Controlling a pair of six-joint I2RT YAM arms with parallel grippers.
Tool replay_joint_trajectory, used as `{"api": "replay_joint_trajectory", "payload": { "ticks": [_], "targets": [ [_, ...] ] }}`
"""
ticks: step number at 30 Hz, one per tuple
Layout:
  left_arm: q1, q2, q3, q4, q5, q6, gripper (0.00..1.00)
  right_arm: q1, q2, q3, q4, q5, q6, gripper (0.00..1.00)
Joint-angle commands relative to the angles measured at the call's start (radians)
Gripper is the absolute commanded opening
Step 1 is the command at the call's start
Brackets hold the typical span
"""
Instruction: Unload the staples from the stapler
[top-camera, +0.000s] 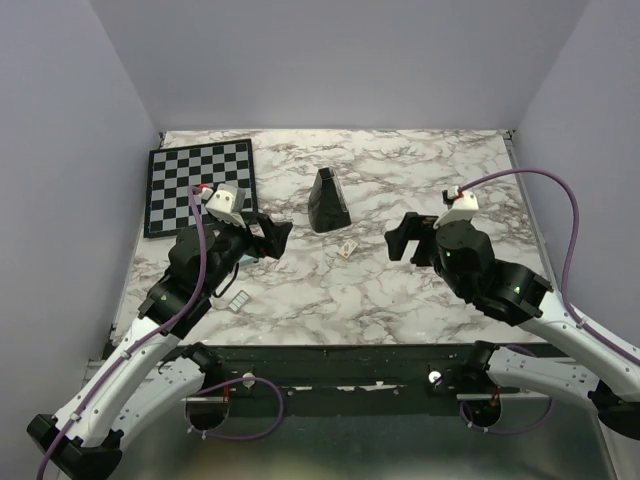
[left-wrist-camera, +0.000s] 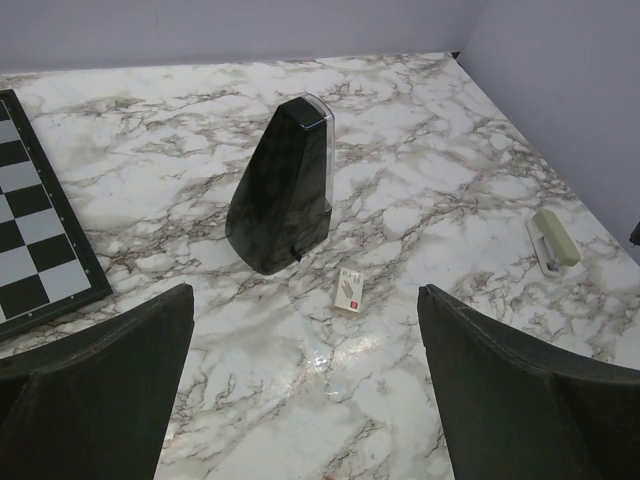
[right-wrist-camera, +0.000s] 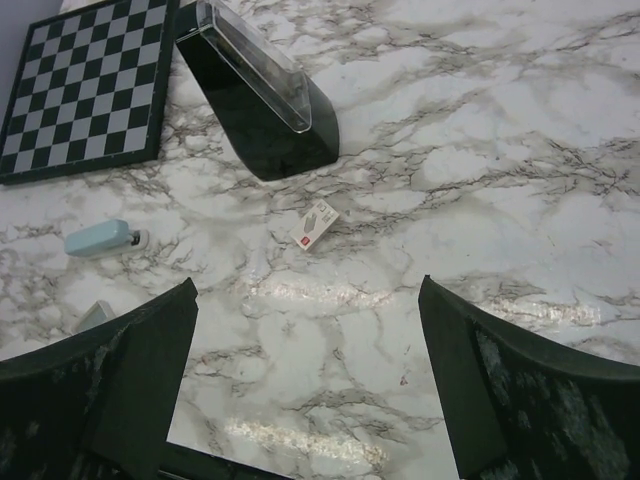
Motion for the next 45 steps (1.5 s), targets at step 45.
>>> {"api": "replay_joint_trajectory", "payload": {
  "ticks": [45],
  "targets": [
    [-0.006, 0.0, 0.019, -0.049, -0.048, -0.031, 0.99, -1.036, 0.683, 0.057, -0.259, -0.327, -0.057, 0.69]
  ]
}}
